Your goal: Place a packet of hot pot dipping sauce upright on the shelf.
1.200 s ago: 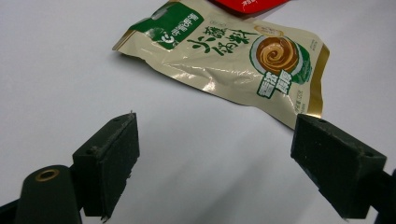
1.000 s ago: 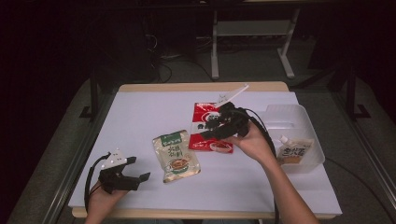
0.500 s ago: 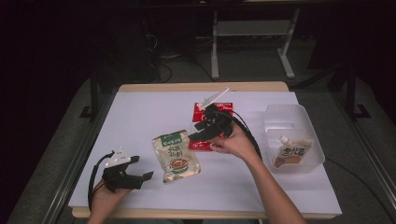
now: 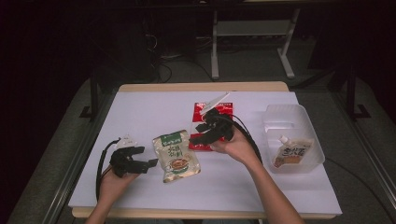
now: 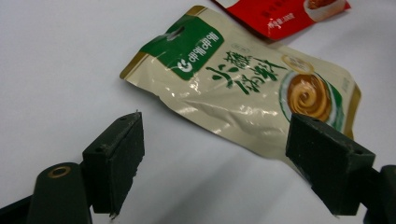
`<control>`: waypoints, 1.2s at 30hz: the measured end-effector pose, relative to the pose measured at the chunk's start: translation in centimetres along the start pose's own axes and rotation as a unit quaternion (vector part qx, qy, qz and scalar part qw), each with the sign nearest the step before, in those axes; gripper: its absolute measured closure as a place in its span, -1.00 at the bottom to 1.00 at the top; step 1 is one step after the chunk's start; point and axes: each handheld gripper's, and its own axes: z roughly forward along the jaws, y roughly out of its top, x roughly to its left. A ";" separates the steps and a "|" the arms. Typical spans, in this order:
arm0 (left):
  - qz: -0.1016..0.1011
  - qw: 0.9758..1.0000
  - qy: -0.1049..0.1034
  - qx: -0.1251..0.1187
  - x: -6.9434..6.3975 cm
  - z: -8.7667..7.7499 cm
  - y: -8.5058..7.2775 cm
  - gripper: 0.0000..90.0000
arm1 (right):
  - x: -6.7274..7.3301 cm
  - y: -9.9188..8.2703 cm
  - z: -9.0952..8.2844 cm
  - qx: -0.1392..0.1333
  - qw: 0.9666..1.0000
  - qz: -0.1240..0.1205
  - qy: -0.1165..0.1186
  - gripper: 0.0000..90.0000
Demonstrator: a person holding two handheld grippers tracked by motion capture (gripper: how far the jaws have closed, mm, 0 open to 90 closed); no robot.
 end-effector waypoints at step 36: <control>-0.138 0.987 -0.058 0.063 2.6 3.6 2.0 -0.23 | 0.2 -1.5 -2.0 0.002 1.000 -0.001 -0.014 -0.20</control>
